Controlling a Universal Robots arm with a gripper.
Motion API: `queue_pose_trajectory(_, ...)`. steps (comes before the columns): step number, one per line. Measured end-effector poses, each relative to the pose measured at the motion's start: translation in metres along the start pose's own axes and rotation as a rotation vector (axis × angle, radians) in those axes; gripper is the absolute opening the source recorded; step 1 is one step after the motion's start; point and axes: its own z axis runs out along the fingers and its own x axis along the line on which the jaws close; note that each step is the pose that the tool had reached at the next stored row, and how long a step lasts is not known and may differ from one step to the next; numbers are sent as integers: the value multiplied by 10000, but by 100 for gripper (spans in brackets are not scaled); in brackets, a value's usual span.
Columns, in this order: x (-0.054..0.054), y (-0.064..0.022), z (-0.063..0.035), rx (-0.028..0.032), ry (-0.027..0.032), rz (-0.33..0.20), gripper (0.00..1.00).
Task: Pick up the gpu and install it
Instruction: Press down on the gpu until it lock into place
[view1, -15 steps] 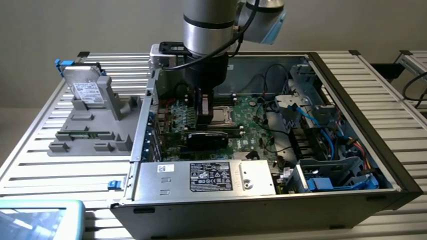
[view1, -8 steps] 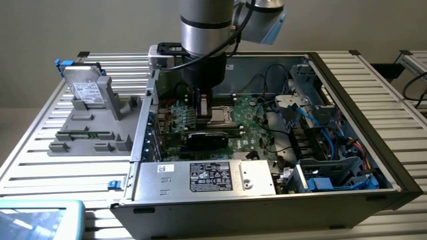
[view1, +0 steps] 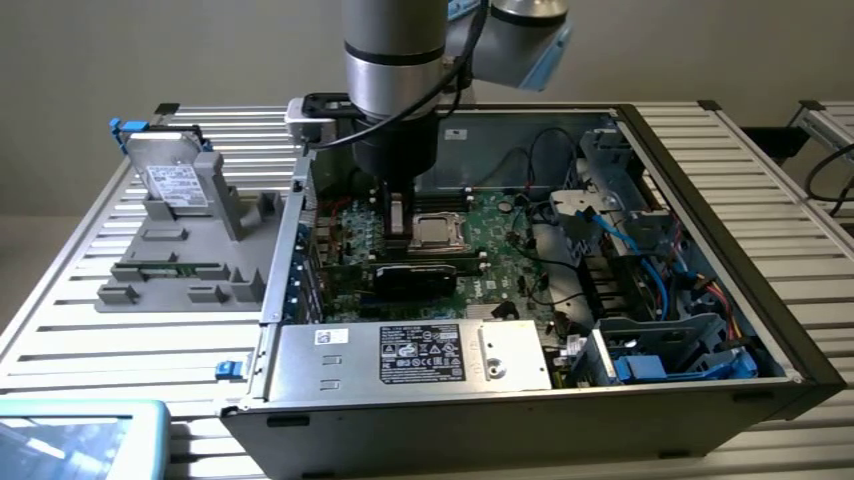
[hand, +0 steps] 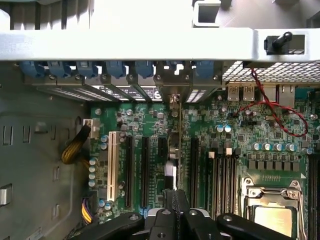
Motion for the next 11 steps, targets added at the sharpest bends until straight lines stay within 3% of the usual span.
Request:
queue_pose_trajectory(4, -32, 65, 48, 53, -1, 36, 12)
queue_pose_trajectory(11, -62, 143, 114, 226, -3, 150, 12)
